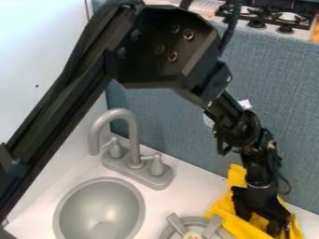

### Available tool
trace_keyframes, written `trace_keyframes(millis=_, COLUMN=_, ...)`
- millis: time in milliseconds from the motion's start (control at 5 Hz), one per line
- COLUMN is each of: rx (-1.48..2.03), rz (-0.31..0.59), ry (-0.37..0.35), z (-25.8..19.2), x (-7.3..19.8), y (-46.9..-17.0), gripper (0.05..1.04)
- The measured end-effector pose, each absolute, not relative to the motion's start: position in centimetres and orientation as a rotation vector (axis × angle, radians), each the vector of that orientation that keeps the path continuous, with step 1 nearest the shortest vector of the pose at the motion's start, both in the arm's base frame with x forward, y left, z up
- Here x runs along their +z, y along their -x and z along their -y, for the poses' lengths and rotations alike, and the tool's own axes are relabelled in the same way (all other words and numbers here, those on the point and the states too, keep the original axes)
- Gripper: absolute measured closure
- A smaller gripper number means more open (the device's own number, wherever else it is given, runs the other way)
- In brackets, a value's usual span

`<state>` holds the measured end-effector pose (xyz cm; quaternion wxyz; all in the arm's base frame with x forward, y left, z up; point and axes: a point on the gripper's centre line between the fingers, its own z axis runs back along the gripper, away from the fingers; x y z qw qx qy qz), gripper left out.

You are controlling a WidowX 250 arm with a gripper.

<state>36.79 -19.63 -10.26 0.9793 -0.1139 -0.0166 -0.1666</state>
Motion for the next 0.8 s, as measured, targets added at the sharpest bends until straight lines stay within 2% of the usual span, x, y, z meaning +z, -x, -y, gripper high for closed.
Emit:
trace_keyframes(millis=200, rx=-0.367, rz=0.052, ry=0.231, z=20.3, x=-10.1, y=-36.6, gripper=0.079)
trace_keyframes(millis=400, rx=-0.406, rz=0.056, ry=0.201, z=20.5, x=-8.7, y=-36.0, gripper=0.081)
trace_keyframes(millis=600, rx=-0.398, rz=-0.023, ry=0.07, z=19.3, x=-6.3, y=-36.9, gripper=0.081)
trace_keyframes(millis=800, rx=-0.408, rz=-0.076, ry=-0.006, z=18.9, x=-2.6, y=-38.3, gripper=0.081)
